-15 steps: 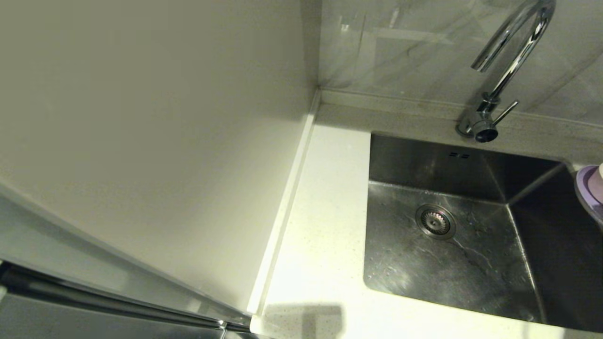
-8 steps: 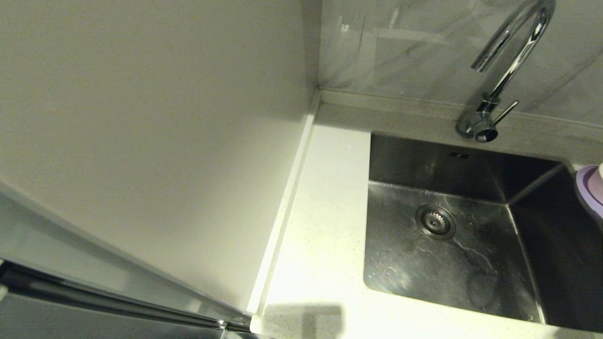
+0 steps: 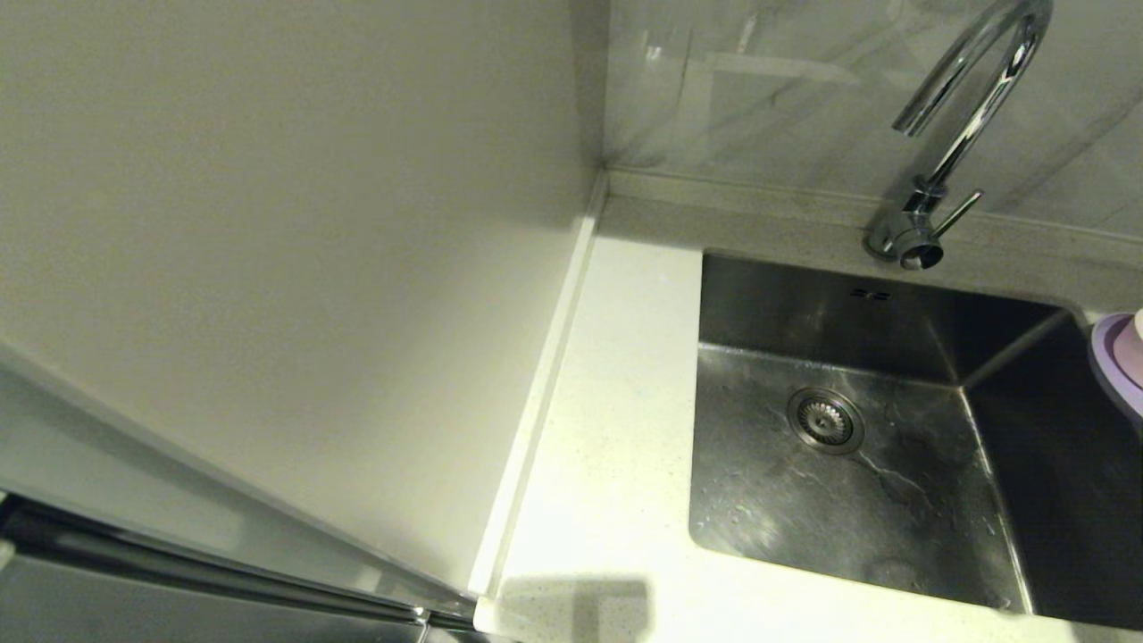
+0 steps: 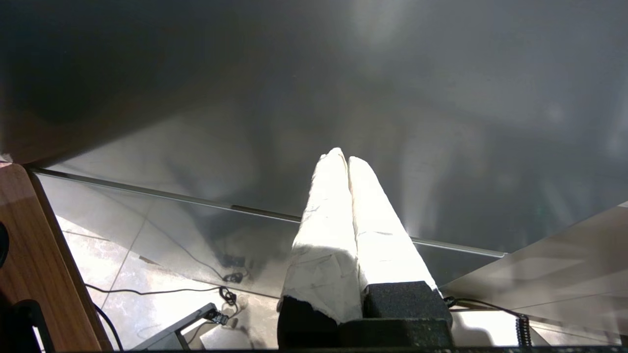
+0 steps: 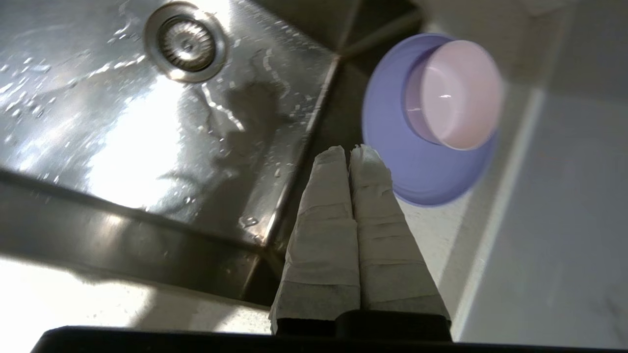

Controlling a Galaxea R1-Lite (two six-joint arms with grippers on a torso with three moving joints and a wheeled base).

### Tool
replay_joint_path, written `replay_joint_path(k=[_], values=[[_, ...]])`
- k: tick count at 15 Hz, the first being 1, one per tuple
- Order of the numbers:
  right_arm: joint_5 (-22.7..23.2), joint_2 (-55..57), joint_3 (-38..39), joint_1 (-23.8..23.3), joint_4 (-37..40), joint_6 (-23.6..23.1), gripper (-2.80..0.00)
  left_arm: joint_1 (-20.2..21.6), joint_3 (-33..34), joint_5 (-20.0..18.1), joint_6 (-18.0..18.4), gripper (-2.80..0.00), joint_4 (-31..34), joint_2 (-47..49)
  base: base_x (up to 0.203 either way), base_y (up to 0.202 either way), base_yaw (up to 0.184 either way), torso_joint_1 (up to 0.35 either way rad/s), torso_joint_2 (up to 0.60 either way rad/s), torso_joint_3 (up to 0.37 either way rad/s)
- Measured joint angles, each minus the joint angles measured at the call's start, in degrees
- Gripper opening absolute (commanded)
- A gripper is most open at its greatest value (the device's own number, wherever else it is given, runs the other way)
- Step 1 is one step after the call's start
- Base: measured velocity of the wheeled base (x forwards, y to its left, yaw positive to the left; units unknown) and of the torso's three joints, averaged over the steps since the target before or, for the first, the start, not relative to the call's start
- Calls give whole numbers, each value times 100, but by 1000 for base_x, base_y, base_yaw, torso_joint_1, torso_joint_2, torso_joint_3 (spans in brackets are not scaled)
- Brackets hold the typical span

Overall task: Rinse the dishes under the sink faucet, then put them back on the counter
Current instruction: Put a bowl back to the table from the sink

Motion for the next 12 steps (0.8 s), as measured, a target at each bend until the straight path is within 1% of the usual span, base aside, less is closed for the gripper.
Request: replay_joint_path(k=[1, 3, 5, 6, 8, 9, 12], values=[[-408, -82, -29, 222, 6, 109, -280, 0, 0, 0, 0, -280, 0, 0, 0, 0, 0, 0, 0, 0], [-1492, -251, -34, 690, 137, 132, -280, 0, 0, 0, -2, -280, 0, 0, 0, 0, 0, 0, 0, 0], [-2412, -496, 32, 1120, 559, 235, -280, 0, 0, 0, 1, -280, -2, 0, 0, 0, 0, 0, 0, 0], [-2719, -674, 146, 1283, 709, 392, -280, 0, 0, 0, 0, -280, 0, 0, 0, 0, 0, 0, 0, 0], [-3032, -1156, 483, 1587, 761, 720, -280, 0, 0, 0, 1, -280, 0, 0, 0, 0, 0, 0, 0, 0], [-3168, -1480, 750, 1729, 759, 892, -280, 0, 0, 0, 1, -280, 0, 0, 0, 0, 0, 0, 0, 0], [-3757, -2618, 1811, 2059, 756, 1435, -280, 0, 0, 0, -2, -280, 0, 0, 0, 0, 0, 0, 0, 0]])
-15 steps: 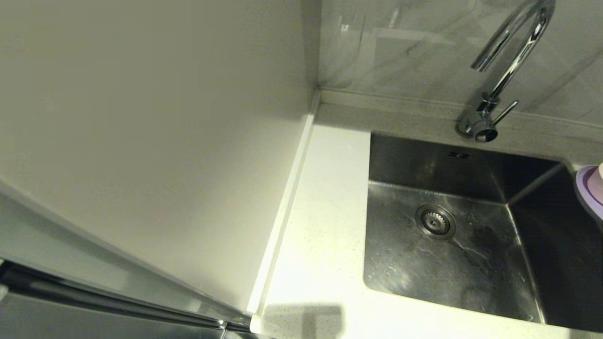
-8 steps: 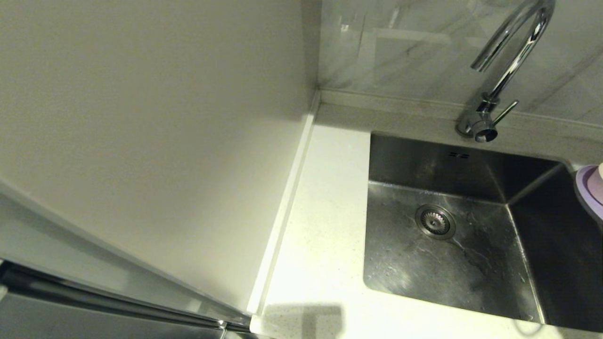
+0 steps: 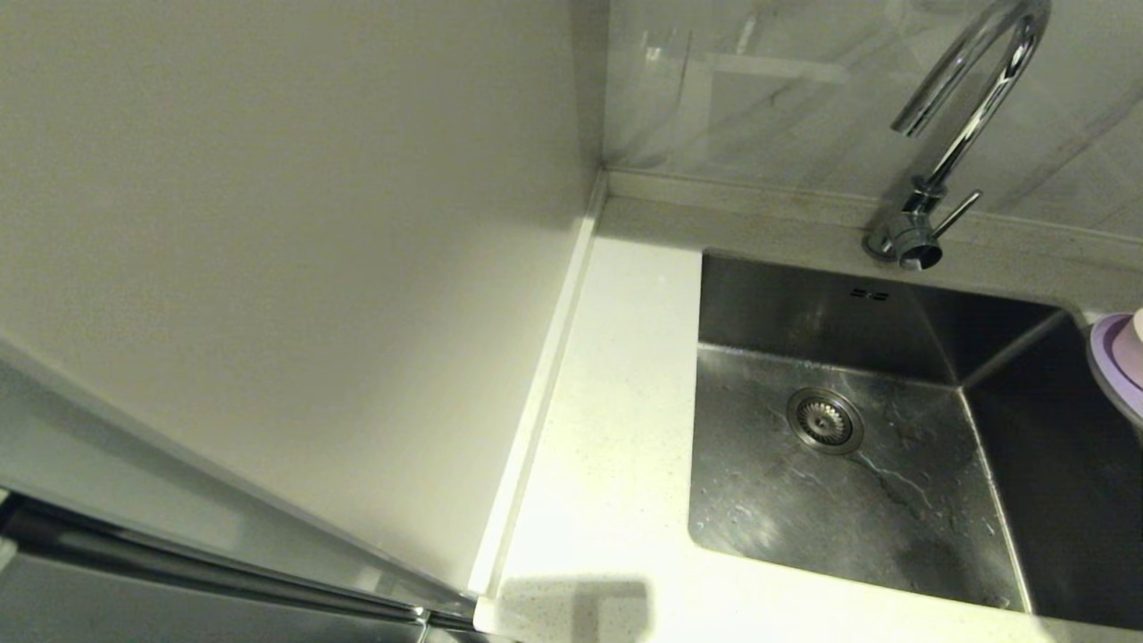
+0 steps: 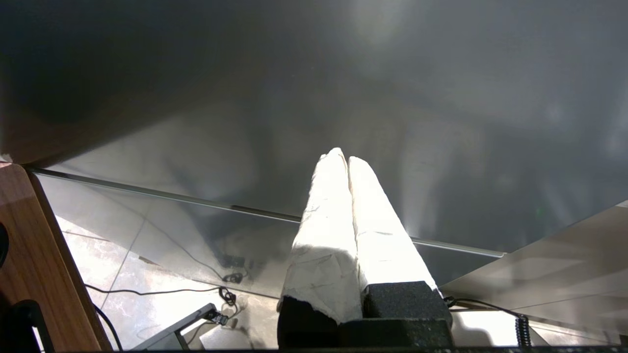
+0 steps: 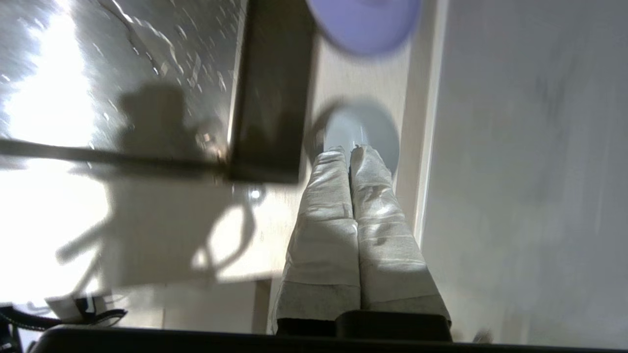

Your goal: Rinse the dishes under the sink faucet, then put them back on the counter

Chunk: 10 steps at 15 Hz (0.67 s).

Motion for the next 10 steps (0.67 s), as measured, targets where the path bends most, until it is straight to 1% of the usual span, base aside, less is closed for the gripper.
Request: replay_joint_path(k=[4, 5, 7, 8, 9, 10], values=[[-794, -1463, 1460, 191, -38, 412, -280, 0, 0, 0, 2, -280, 0, 0, 0, 0, 0, 0, 0, 0], [-910, -1743, 1755, 222, -75, 633, -280, 0, 0, -1, 0, -280, -1, 0, 0, 0, 0, 0, 0, 0], [-1119, -2110, 2221, 304, -143, 1386, -280, 0, 0, 0, 3, -280, 0, 0, 0, 0, 0, 0, 0, 0], [-1287, -2215, 2352, 448, -154, 1681, -280, 0, 0, 0, 2, -280, -1, 0, 0, 0, 0, 0, 0, 0], [-1545, -2334, 2493, 674, -171, 1853, -280, 0, 0, -2, 4, -280, -2, 0, 0, 0, 0, 0, 0, 0], [-1930, -2486, 2685, 835, -179, 1919, -280, 0, 0, 0, 2, -280, 0, 0, 0, 0, 0, 0, 0, 0]])
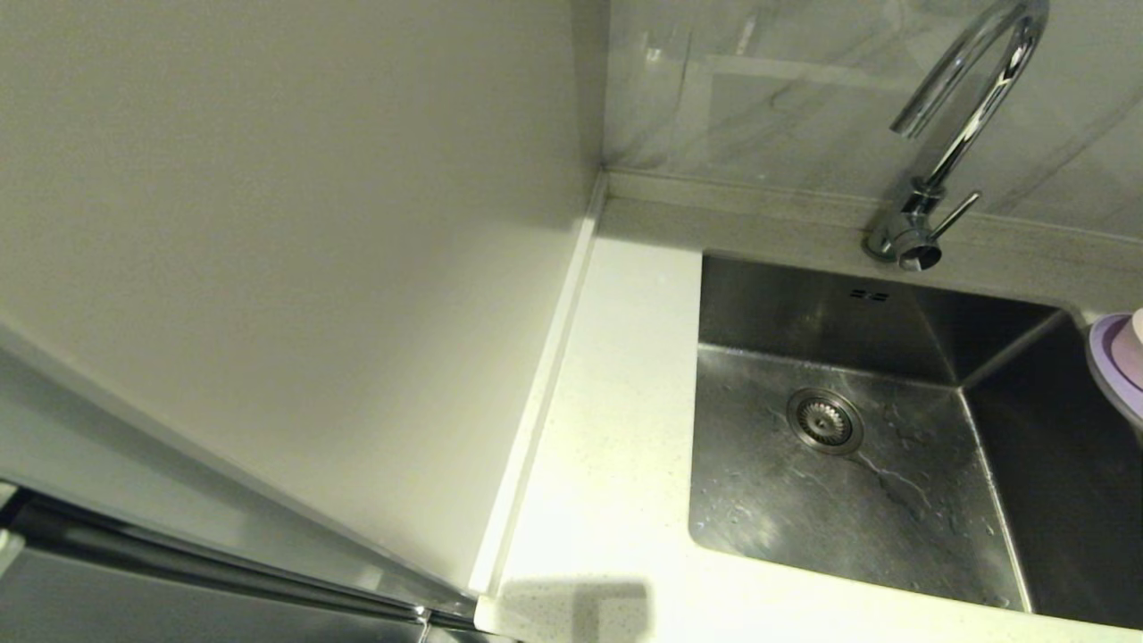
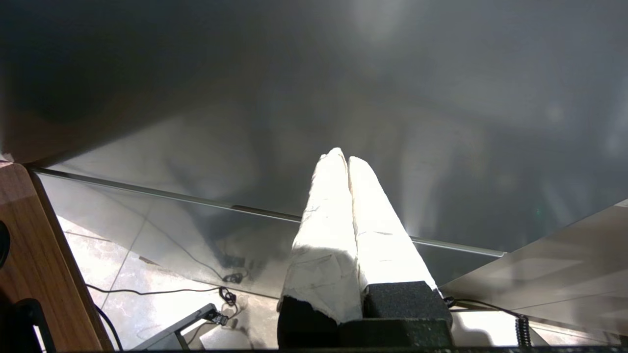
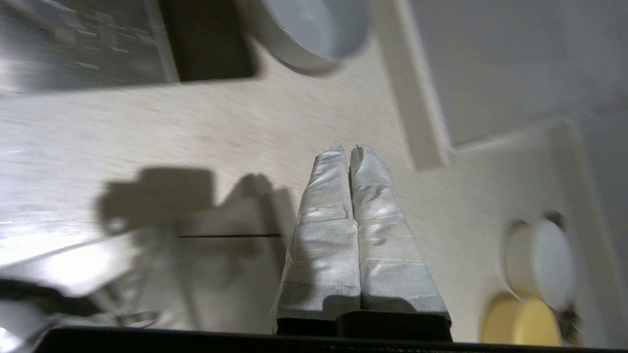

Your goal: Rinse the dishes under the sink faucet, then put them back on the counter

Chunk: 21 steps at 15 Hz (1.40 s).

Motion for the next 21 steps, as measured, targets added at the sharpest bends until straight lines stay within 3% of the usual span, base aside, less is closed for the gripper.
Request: replay_joint_path(k=[4, 6, 8, 11, 15, 17, 18, 19, 21], values=[[-1899, -674, 702, 148, -92, -129, -280, 0, 0, 0, 0, -280, 0, 0, 0, 0, 0, 0, 0, 0], [-2111, -1080, 849, 156, -338, -353, -280, 0, 0, 0, 0, -280, 0, 0, 0, 0, 0, 0, 0, 0], [-1910, -1343, 1124, 156, -1146, -548, -280, 0, 0, 0, 0, -280, -2, 0, 0, 0, 0, 0, 0, 0], [-551, -1497, 1538, 156, -2500, -1042, -280, 0, 0, 0, 1, -280, 1, 0, 0, 0, 0, 0, 0, 0], [2313, -1541, 1840, 156, -3306, -1043, -280, 0, 0, 0, 0, -280, -2, 0, 0, 0, 0, 0, 0, 0], [3778, -1546, 1995, 156, -3318, -960, -280, 0, 0, 0, -2, -280, 0, 0, 0, 0, 0, 0, 0, 0], [4301, -1546, 2050, 156, -3200, -927, -280, 0, 0, -2, -1, -280, 0, 0, 0, 0, 0, 0, 0, 0], [4531, -1546, 2085, 156, -3094, -881, -280, 0, 0, -2, -1, -280, 0, 0, 0, 0, 0, 0, 0, 0], [4571, -1548, 2107, 156, -3096, -825, -280, 0, 0, 0, 0, -280, 0, 0, 0, 0, 0, 0, 0, 0]])
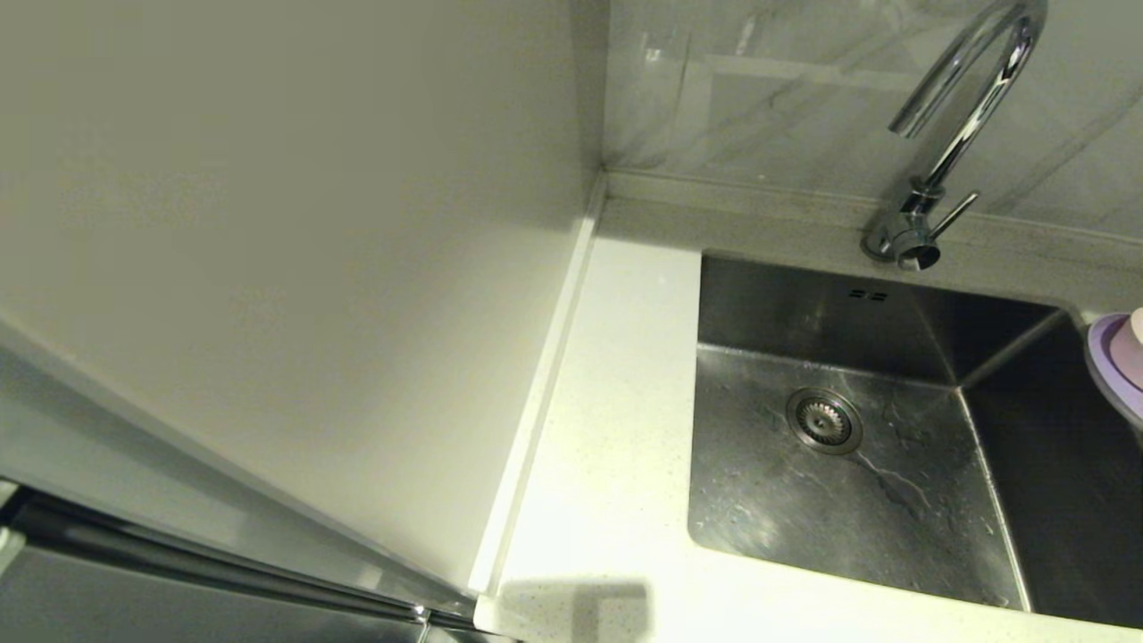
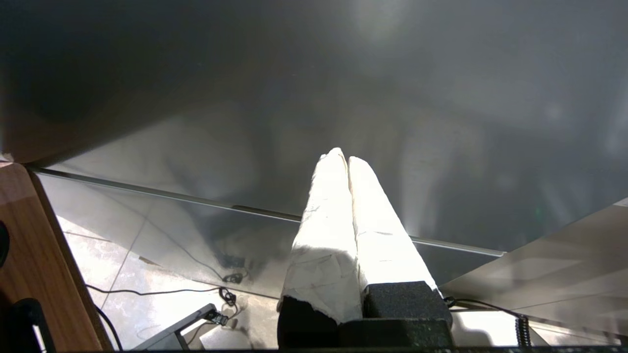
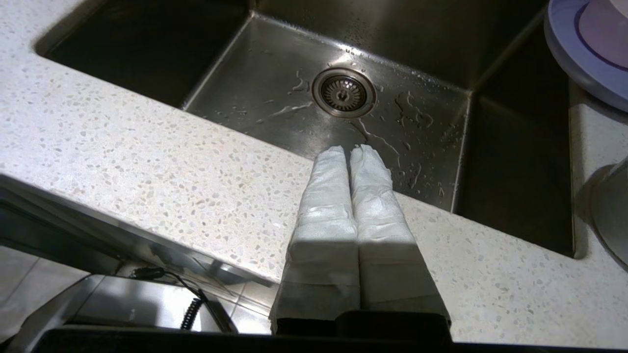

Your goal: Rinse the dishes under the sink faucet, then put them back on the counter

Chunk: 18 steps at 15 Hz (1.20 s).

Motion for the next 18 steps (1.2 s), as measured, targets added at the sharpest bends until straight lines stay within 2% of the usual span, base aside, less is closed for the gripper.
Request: replay_joint_path(k=[2, 6, 18], values=[[-14, 2, 3, 0, 8, 83, -280, 0, 0, 0, -2, -280, 1, 0, 0, 0, 0, 0, 0, 0], [-164, 2, 6, 0, 18, 652, -280, 0, 0, 0, -2, -280, 0, 0, 0, 0, 0, 0, 0, 0], [-180, 2, 8, 0, 15, 682, -280, 0, 0, 0, -1, -280, 0, 0, 0, 0, 0, 0, 0, 0]])
